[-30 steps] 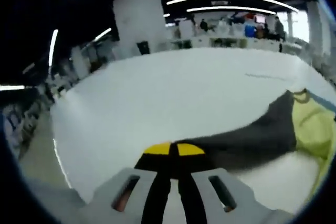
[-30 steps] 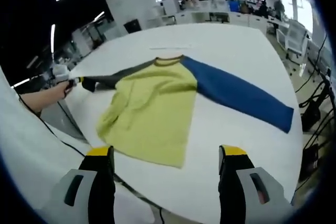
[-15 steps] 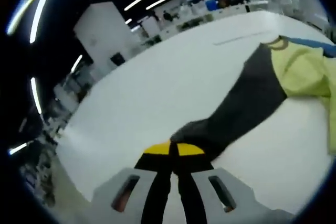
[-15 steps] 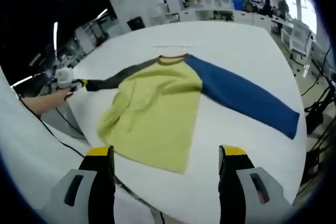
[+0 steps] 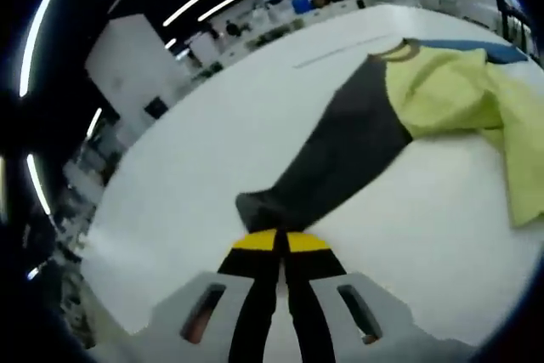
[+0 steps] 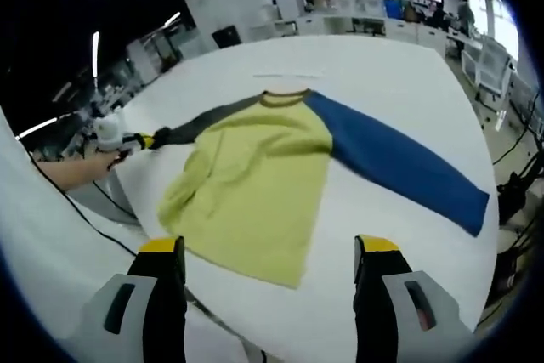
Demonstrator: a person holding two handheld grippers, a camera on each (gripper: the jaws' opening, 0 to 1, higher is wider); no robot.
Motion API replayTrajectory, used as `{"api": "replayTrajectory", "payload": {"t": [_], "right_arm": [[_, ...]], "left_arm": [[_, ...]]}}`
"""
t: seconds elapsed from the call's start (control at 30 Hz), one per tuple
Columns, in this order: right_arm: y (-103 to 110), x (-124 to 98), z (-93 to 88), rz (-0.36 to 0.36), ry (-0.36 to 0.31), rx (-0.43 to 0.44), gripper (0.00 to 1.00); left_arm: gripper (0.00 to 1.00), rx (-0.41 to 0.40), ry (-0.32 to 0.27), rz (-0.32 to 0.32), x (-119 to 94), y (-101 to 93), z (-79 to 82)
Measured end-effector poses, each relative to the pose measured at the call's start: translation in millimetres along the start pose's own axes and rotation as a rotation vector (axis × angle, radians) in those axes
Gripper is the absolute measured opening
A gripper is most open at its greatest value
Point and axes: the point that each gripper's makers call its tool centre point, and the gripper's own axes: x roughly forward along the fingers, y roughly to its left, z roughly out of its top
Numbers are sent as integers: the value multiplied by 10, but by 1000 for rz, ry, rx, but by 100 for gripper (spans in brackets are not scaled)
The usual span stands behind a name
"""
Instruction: Fold the garment on the visible template until the final outline fits inside the template.
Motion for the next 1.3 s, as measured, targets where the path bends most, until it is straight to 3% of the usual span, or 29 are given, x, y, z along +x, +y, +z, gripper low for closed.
{"api": "replayTrajectory", "payload": {"t": [0.37,0.67,0.77,0.87,0.97,1.07,1.3], "right_arm": [[-40,-61,-55,-13,0,11,81],[-30,-56,-54,-9,-4,12,81],[-22,-51,-53,-7,-5,12,81],[-16,-47,-52,-7,-6,13,81],[-13,-45,-54,-6,-6,11,81],[-12,-51,-54,-8,-7,12,81],[-38,-79,-82,-18,-8,20,81]], "left_arm": [[0,-69,10,-60,26,-220,-4],[0,-70,22,-121,5,-445,6],[0,-45,11,-142,-18,-533,55],[0,85,5,-180,-35,-690,113],[0,132,13,-216,-15,-829,117],[0,115,26,-234,12,-902,110],[0,86,14,-246,32,-872,139]]}}
